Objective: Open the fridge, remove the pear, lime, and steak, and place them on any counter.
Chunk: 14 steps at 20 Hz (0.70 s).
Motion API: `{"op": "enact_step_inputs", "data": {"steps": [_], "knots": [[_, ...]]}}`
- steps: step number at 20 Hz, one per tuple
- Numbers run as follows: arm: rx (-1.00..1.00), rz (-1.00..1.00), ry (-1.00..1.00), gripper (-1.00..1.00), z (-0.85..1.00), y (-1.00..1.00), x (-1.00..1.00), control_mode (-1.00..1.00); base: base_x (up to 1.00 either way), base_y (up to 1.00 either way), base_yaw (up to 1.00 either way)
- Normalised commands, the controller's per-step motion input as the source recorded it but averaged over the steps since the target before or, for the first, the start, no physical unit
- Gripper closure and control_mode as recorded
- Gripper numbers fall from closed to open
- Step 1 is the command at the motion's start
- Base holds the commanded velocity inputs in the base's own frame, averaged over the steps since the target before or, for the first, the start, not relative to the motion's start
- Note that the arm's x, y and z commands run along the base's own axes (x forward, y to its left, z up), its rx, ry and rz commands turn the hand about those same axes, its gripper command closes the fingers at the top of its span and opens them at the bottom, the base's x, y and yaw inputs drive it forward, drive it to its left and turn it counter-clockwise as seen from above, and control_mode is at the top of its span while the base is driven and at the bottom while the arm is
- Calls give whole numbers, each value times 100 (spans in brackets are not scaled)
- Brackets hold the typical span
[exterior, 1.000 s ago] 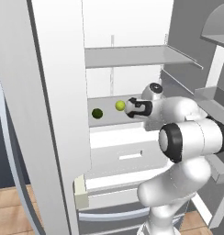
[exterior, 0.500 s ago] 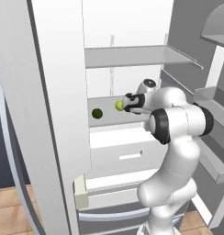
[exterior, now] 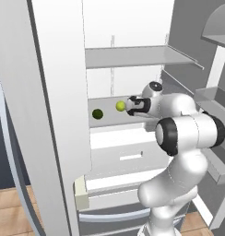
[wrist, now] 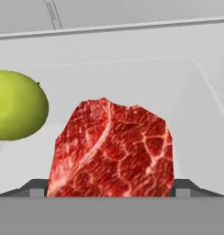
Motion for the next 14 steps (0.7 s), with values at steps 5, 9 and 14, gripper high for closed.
{"op": "enact_step_inputs", "data": {"steps": [5, 9, 14], "knots": [[0, 0, -1, 100, 44, -1, -100, -100, 0, 0, 0], [0, 0, 1, 100, 55, 4, -100, -100, 0, 0, 0], [0, 0, 8, 100, 50, 25, -98, -100, 0, 0, 0]]}}
